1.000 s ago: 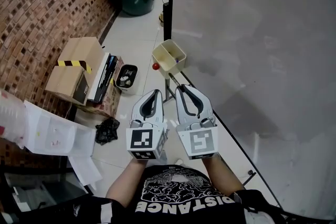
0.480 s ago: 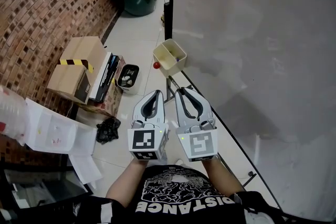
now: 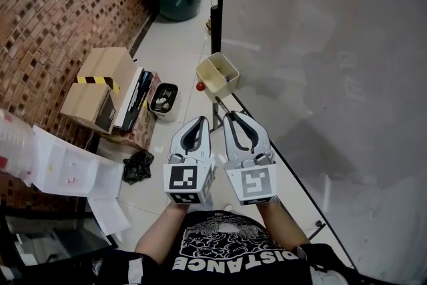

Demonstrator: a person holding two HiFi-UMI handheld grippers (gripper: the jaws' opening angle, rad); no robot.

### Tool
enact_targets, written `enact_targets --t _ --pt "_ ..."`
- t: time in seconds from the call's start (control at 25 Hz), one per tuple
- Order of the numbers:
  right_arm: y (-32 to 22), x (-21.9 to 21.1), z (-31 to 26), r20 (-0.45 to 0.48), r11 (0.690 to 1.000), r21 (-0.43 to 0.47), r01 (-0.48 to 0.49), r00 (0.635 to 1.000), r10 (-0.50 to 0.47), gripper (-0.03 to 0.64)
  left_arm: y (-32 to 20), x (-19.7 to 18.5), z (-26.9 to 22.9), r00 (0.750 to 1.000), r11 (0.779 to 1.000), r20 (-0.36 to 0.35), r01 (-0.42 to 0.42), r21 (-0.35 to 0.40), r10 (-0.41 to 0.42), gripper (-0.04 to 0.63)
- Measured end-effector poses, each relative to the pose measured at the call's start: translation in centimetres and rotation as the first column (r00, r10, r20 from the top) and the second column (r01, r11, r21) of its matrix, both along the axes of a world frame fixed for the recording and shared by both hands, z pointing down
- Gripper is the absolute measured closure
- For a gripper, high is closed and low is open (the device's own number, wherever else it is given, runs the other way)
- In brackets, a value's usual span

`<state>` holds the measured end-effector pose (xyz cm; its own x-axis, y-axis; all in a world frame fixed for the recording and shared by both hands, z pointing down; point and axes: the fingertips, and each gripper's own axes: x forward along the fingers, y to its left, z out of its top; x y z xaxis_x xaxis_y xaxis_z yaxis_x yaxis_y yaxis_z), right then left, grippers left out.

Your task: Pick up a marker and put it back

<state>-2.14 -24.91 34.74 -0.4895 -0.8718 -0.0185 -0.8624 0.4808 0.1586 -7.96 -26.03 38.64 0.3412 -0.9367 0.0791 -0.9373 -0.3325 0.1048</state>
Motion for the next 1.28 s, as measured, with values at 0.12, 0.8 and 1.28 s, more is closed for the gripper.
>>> enact_targets --t 0.12,0.8,1.28 --pt "-0.6 -0.3 0.1 -0.006 1.000 -0.001 -0.004 1.000 0.004 0.583 -0.4 -0.3 0.1 1.000 1.000 -0.001 -0.005 -0.005 0.005 0.589" --pt "-6.9 -2.2 3.3 -0.075 0.998 -0.055 -0.026 0.997 0.022 0.583 -4.6 -2.4 0.8 1.000 1.000 -0.017 -0.004 -0.020 0.003 0.589" --pt "-10.7 -3.2 8.1 -0.112 0.991 -0.112 -0.069 0.992 0.056 0.583 -6.8 -3.7 1.9 1.000 0.999 0.001 -0.003 -0.035 0.003 0.589"
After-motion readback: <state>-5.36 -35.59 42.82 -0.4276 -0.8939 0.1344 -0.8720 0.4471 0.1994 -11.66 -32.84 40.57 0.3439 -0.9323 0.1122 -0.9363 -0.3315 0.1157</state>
